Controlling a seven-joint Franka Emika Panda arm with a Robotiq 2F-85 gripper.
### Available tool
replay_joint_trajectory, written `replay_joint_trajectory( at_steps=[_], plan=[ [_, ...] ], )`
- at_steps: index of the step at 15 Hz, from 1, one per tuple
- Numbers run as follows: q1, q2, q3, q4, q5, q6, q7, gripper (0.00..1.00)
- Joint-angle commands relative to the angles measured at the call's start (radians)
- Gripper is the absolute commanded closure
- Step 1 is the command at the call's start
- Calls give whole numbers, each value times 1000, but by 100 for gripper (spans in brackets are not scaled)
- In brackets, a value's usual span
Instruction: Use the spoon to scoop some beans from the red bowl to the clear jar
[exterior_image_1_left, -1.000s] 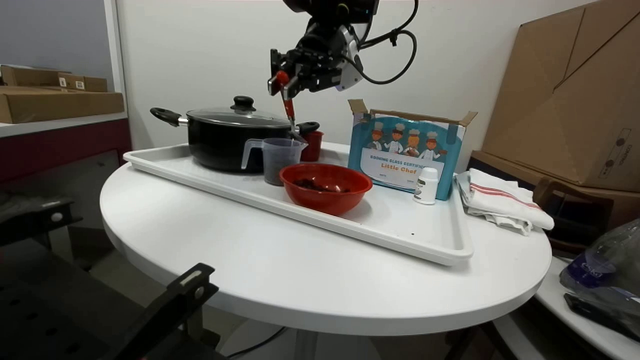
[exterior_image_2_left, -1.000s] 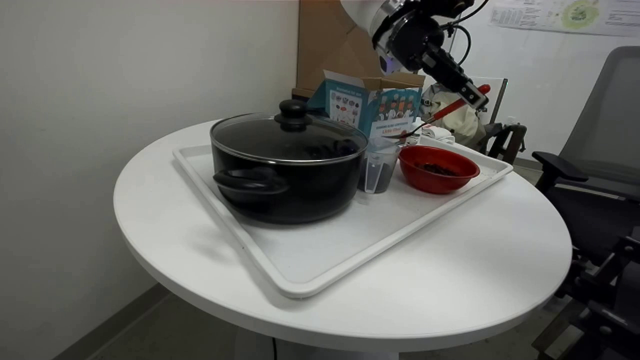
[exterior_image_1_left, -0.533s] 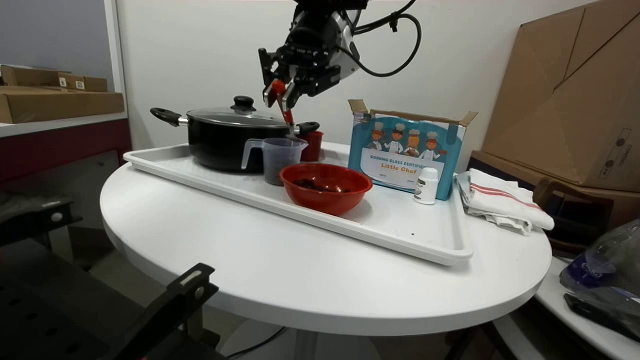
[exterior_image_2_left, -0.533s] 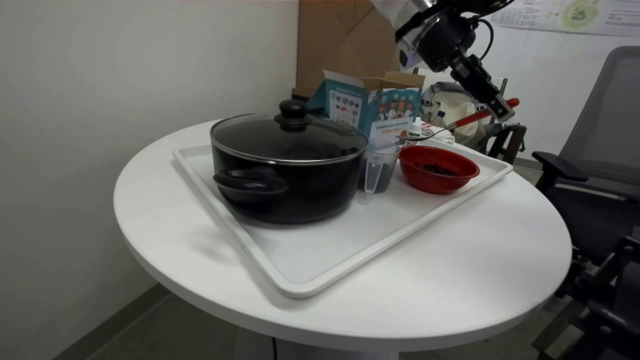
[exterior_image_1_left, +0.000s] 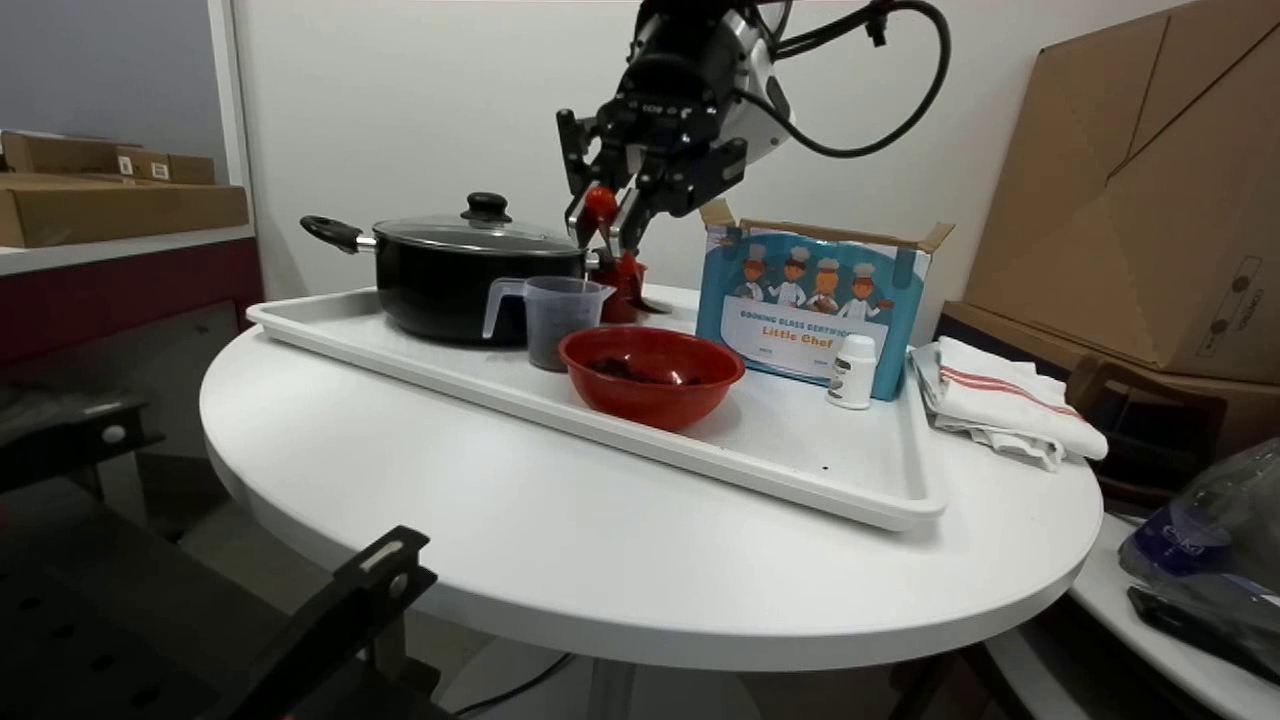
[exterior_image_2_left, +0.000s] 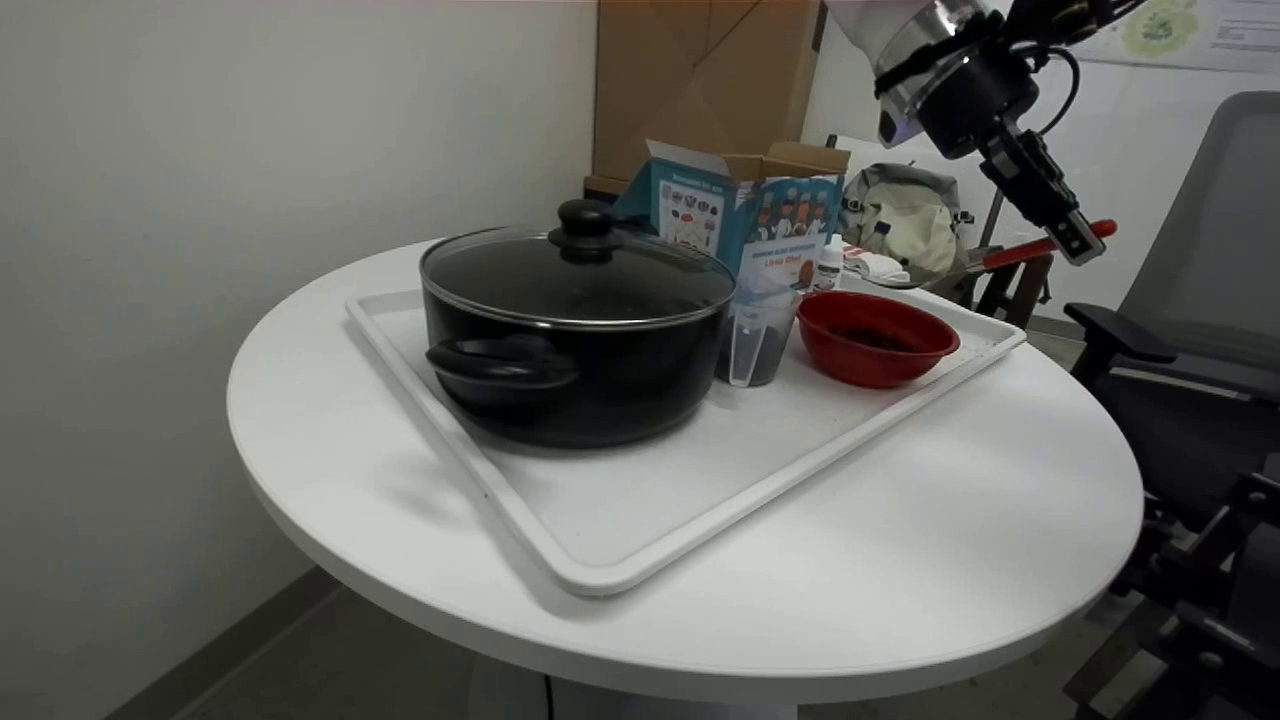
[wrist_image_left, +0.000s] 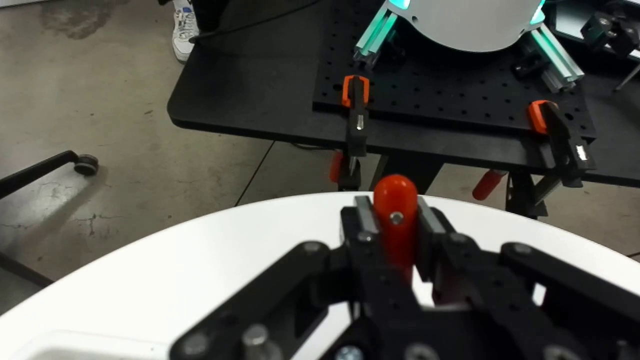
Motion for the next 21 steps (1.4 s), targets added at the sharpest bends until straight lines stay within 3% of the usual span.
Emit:
replay_joint_trajectory(
  at_steps=[1, 13, 21],
  plan=[
    [-20, 12, -21, -6, -10, 15, -21, 91],
    [5, 201, -12, 138, -8, -11, 27, 91],
    [1, 255, -13, 226, -8, -11, 19, 91]
  ],
)
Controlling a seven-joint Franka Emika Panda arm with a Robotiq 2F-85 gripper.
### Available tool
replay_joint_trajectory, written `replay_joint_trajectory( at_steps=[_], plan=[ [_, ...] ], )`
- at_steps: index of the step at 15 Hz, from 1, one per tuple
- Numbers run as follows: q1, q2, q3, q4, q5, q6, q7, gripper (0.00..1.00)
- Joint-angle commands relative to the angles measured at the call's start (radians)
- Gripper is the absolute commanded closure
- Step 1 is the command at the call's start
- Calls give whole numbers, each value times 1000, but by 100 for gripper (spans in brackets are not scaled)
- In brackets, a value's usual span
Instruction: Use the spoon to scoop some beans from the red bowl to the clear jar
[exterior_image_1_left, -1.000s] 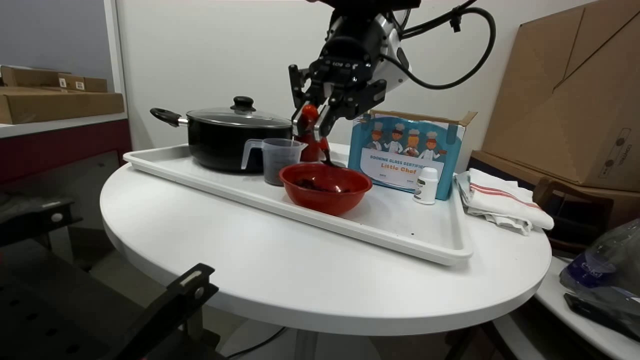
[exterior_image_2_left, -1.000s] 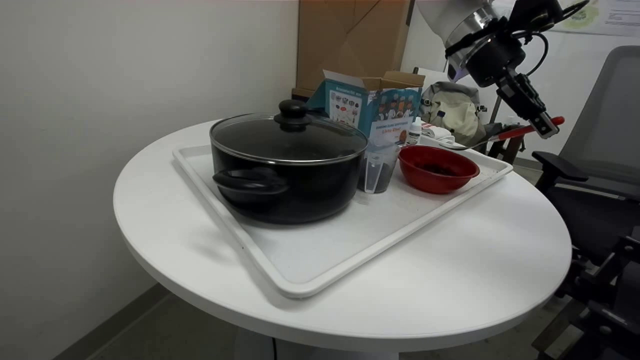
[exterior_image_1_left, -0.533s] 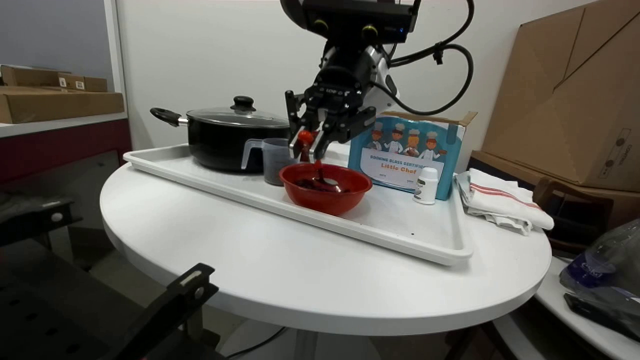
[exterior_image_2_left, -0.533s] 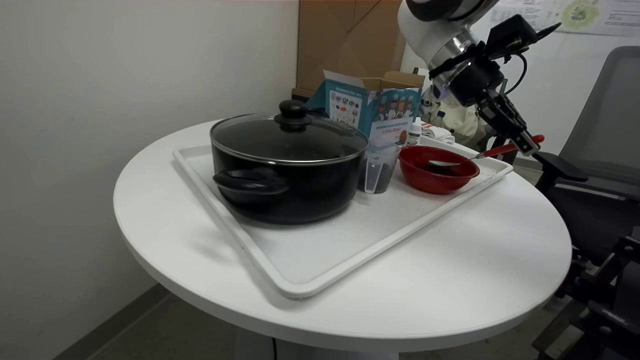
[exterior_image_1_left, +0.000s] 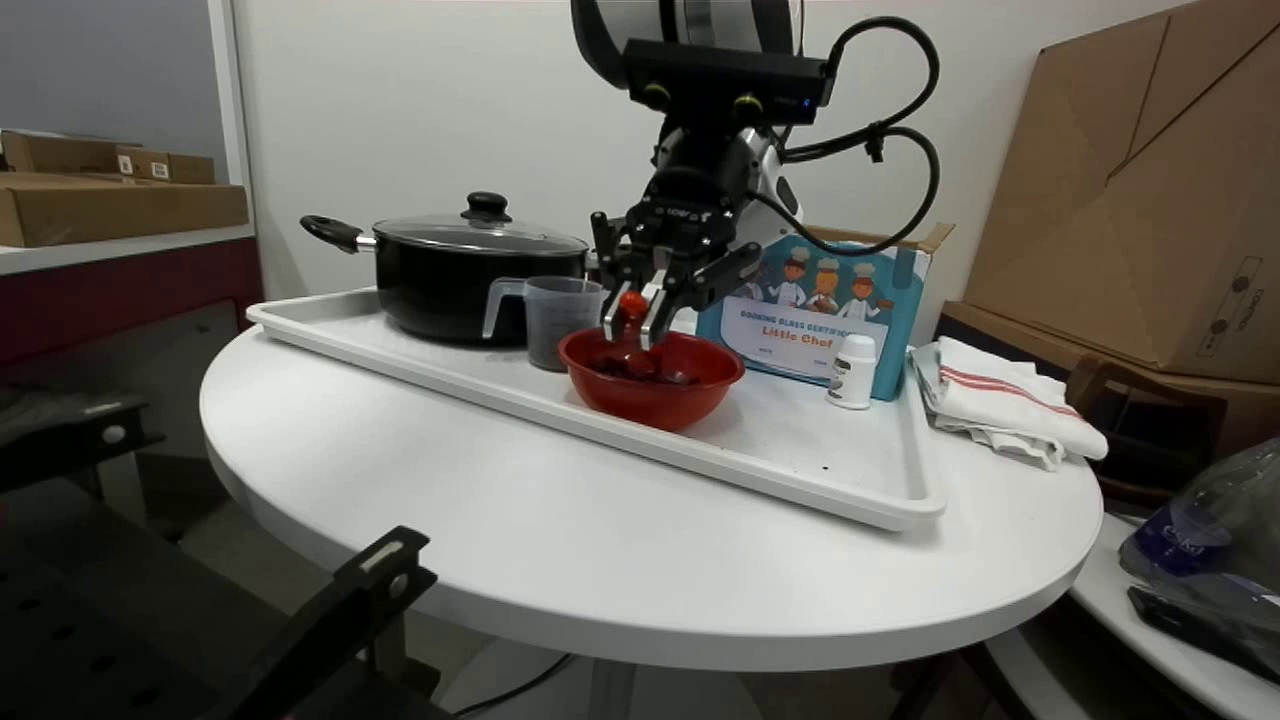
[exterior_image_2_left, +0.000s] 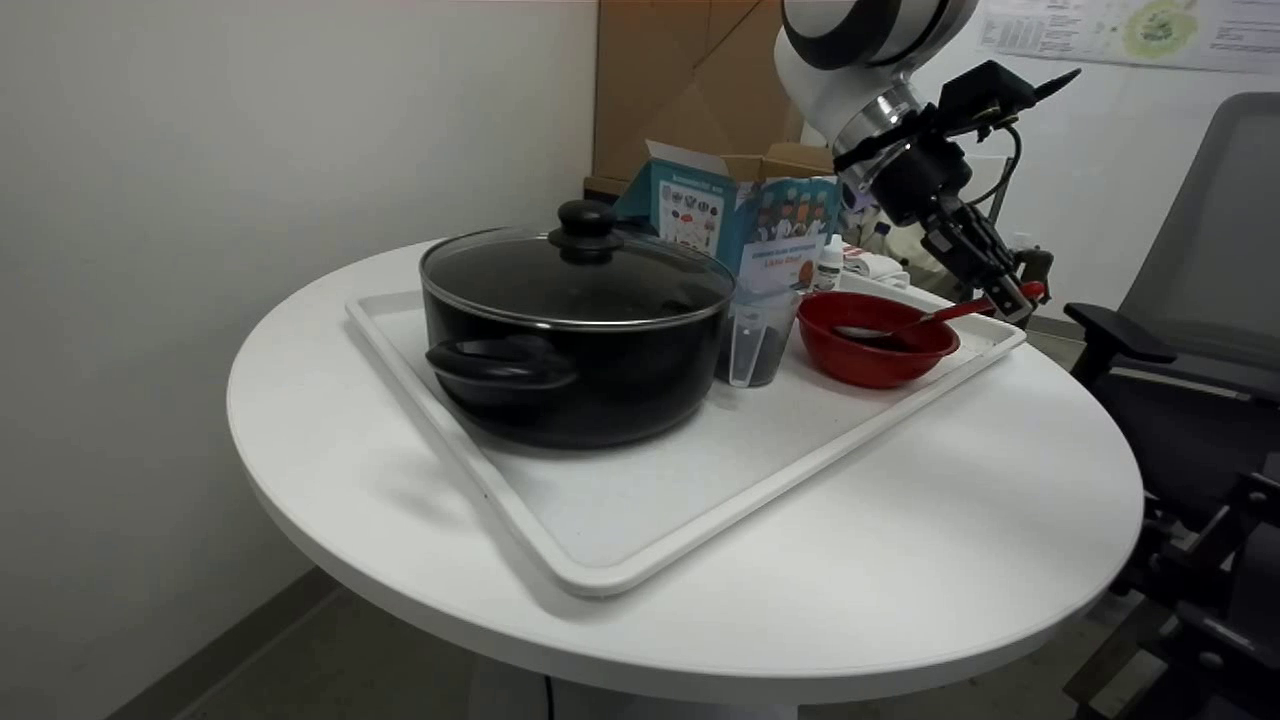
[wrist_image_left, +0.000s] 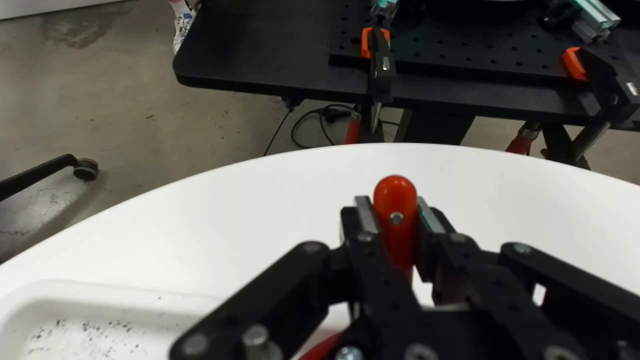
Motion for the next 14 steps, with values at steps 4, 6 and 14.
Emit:
replay_joint_trajectory(
  at_steps=[4, 6, 14],
  plan=[
    [9, 56, 1, 71, -16, -18, 13, 91],
    [13, 69, 2, 76, -17, -18, 15, 91],
    [38, 90, 6, 69, -22, -11, 30, 54]
  ],
)
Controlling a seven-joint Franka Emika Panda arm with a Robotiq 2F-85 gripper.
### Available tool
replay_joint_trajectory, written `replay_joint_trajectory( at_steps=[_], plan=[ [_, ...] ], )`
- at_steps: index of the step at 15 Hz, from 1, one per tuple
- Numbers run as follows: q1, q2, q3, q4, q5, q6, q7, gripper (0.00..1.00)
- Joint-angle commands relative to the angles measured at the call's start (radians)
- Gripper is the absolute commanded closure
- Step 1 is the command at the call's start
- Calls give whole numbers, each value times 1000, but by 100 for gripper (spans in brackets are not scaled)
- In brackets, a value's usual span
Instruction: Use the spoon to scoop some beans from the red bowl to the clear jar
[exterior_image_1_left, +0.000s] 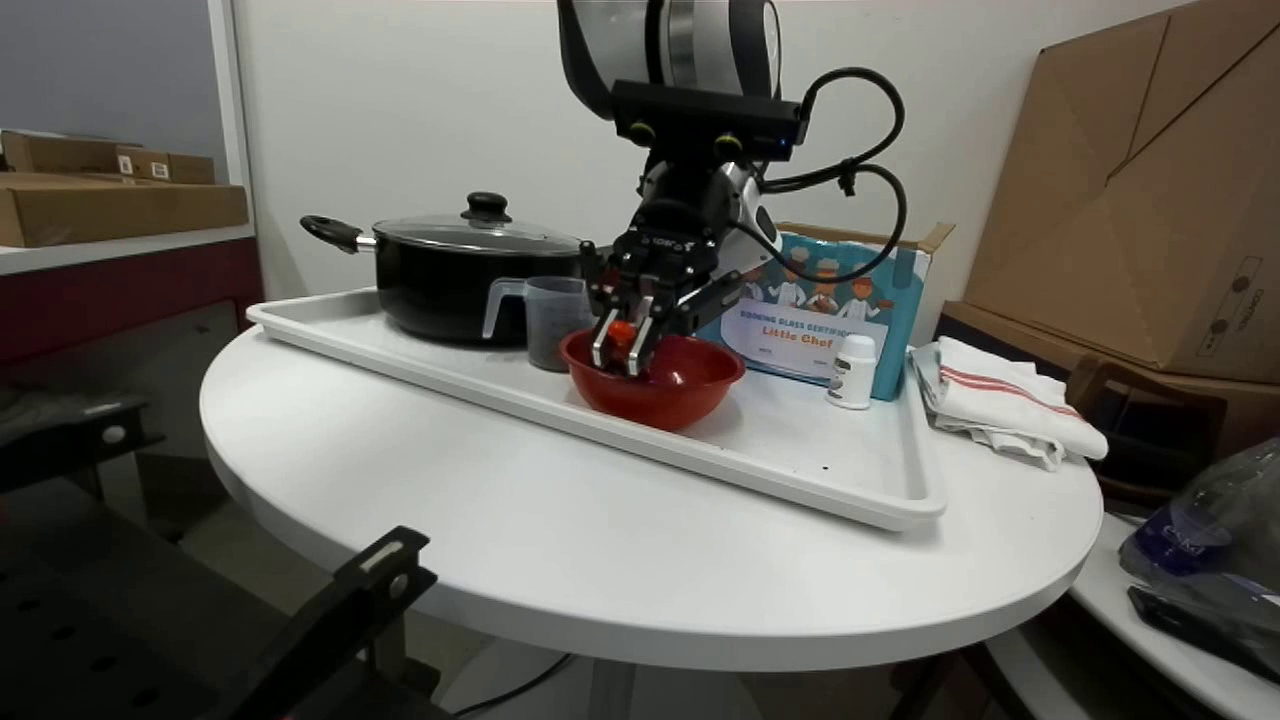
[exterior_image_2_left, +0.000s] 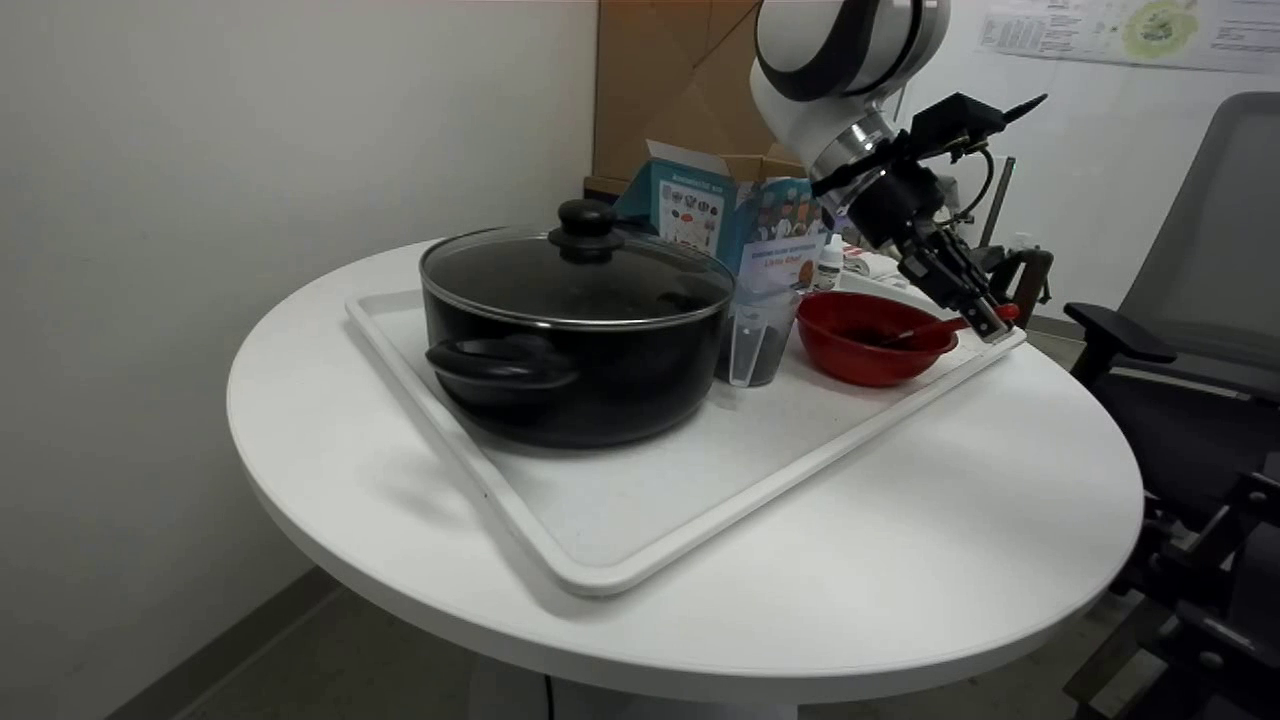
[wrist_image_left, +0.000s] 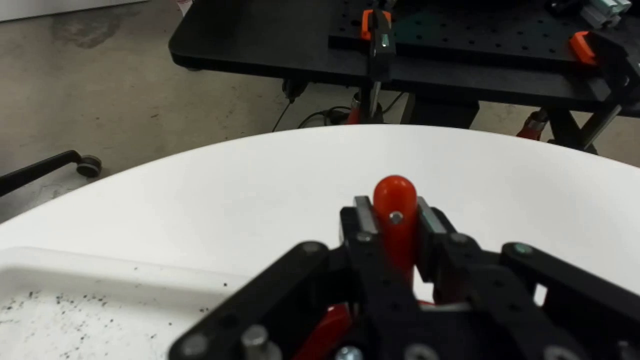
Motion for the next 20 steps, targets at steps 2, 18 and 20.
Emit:
replay_joint_trajectory(
  at_steps=[2, 18, 20],
  plan=[
    [16, 12, 7, 14, -22, -5, 22, 50],
    [12, -411, 47, -397, 21, 375, 10, 0],
    [8, -500, 41, -500, 29, 465, 4, 0]
  ],
)
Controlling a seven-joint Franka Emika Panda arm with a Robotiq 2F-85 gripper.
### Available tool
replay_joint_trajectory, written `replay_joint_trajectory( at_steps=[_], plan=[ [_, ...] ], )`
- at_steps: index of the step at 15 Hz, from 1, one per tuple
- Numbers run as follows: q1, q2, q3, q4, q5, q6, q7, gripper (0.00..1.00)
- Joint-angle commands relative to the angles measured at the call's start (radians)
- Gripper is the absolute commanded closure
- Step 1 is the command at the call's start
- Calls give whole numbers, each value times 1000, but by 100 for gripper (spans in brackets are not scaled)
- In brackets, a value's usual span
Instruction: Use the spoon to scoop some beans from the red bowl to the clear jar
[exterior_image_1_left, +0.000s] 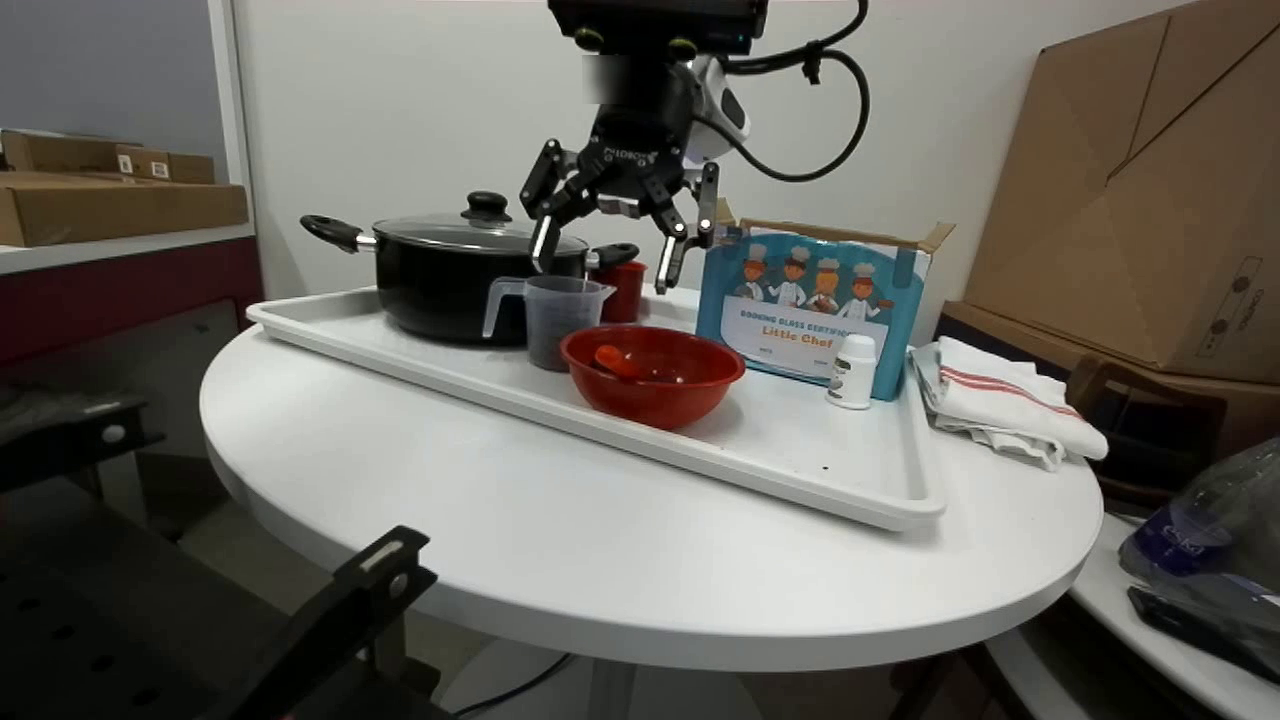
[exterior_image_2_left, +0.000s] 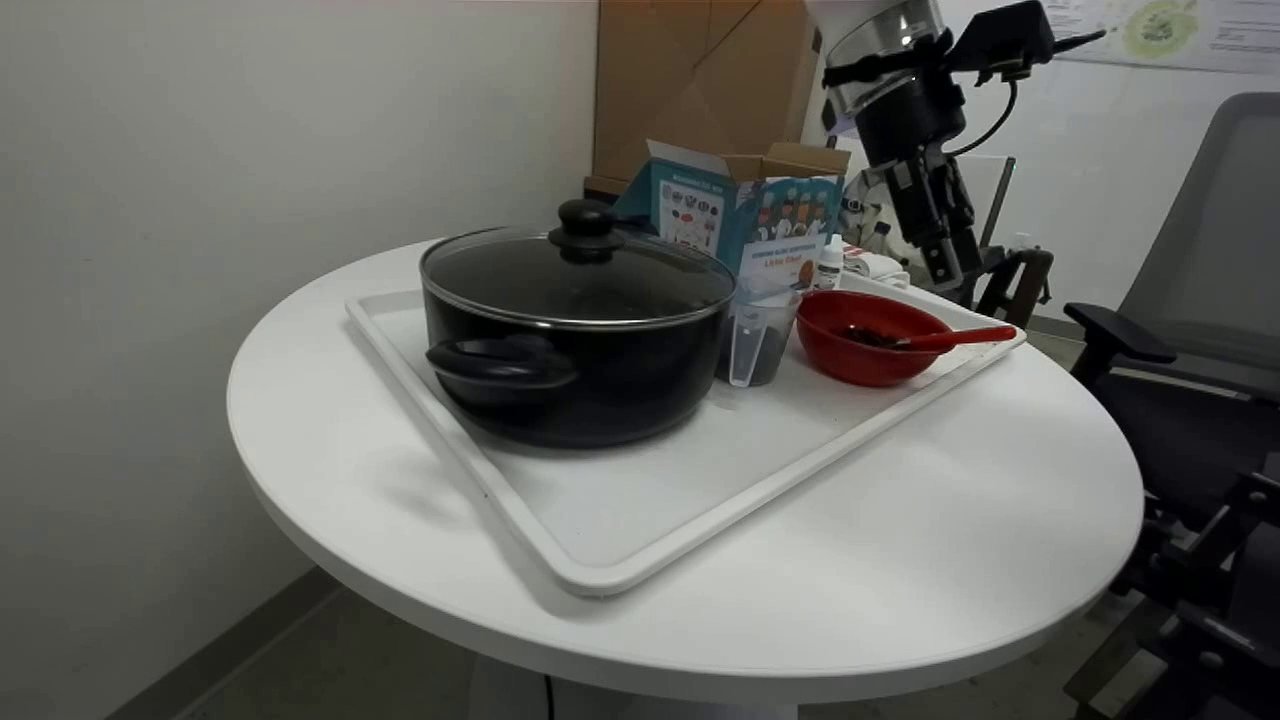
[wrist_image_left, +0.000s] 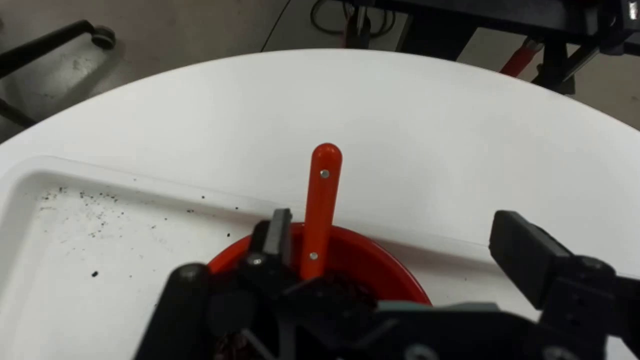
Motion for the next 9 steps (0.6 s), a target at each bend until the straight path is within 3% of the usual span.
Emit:
replay_joint_trajectory(
  at_steps=[1, 5, 9],
  plan=[
    [-9, -219, -9, -248, 17, 186, 0, 0],
    [-6, -416, -22, -456, 16, 327, -18, 0],
    [14, -630, -21, -579, 0, 355, -55, 0]
  ],
)
